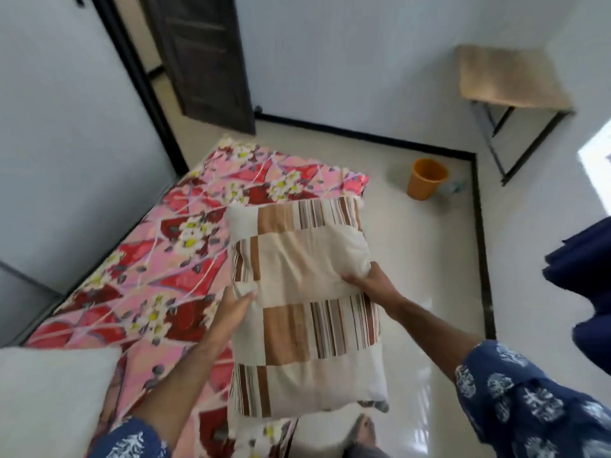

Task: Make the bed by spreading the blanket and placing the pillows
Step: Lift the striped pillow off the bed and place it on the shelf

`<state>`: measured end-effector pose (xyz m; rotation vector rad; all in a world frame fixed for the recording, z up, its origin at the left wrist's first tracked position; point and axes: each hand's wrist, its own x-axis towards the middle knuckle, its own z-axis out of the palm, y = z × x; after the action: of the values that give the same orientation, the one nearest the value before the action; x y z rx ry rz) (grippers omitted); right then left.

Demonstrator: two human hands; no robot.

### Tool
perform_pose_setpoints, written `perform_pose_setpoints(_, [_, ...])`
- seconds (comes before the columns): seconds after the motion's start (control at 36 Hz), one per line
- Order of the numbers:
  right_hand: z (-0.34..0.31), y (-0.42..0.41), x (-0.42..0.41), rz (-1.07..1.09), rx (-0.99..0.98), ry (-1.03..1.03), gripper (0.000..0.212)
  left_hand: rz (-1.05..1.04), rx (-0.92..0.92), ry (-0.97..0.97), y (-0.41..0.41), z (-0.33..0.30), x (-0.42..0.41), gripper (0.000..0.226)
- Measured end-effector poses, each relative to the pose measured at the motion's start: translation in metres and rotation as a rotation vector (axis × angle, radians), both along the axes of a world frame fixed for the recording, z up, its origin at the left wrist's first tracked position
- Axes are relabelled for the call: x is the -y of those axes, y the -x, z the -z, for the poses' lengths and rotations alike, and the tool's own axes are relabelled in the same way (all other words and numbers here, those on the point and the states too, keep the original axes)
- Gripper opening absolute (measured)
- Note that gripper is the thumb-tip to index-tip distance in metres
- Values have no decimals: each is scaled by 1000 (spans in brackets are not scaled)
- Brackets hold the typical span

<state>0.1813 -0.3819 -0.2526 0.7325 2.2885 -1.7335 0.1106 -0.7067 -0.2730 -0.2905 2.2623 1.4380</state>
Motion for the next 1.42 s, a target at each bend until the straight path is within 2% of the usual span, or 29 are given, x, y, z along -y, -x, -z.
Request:
perform_pose_setpoints(0.11, [-22,13,-81,103,-42,6,80,64,-52,-23,30,-30,-93,30])
perform_pose_setpoints(0.22, [-45,29,-160,204,-105,44,71,139,-112,-20,71,-44,-176,57])
perform_pose_setpoints(0.31, [-62,43,-216,274,-172,54,82,183,-180,-35,96,-62,-238,68])
perform_pose_setpoints(0.33, [-74,46,-229,290,-188,63,79,195,-192,-52,99,-75,-259,63])
perform_pose_setpoints(0.39, [-90,54,-257,308,-252,59,53,218,-218,-77,111,-91,-296,44])
perform_pose_setpoints(0.42, [-96,60,-272,317,-278,53,45,224,-228,-83,119,-98,-314,42])
perform_pose_setpoints(0.47, [-108,72,-301,328,-301,60,51,239,-256,-90,136,-106,-347,46])
perform_pose_setpoints(0.53, [-113,87,-330,344,-311,90,65,247,-282,-102,157,-112,-378,40])
perform_pose_setpoints(0.61, [-120,114,-372,413,-326,60,63,258,-313,-94,192,-118,-427,38])
perform_pose_setpoints(0.69, [-124,148,-419,475,-348,6,70,286,-326,-92,239,-118,-474,40])
perform_pose_setpoints(0.75, [-127,170,-450,516,-349,-3,61,326,-344,-95,274,-118,-507,46])
perform_pose_setpoints(0.83, [-144,203,-488,547,-380,-34,30,373,-359,-96,324,-121,-558,55])
perform_pose_setpoints(0.89, [-152,228,-520,579,-387,-42,25,411,-364,-114,358,-125,-593,58])
perform_pose_setpoints(0.92, [-155,240,-537,587,-390,-39,26,428,-372,-117,373,-128,-611,58])
perform_pose_setpoints(1.0, [-161,275,-585,611,-401,-45,53,481,-405,-152,413,-143,-663,42])
perform_pose_setpoints(1.08, [-166,302,-631,644,-421,-55,54,524,-436,-176,448,-157,-716,36])
perform_pose_setpoints(1.17, [-168,326,-678,672,-427,-54,65,547,-441,-175,477,-166,-767,29])
perform_pose_setpoints(1.22, [-163,345,-715,702,-433,-64,66,564,-443,-175,498,-168,-805,30])
perform_pose_setpoints(1.33, [-153,386,-794,732,-440,-92,71,585,-437,-161,545,-159,-881,47])
perform_pose_setpoints(1.42, [-137,418,-863,721,-444,-92,79,567,-423,-198,569,-153,-938,42])
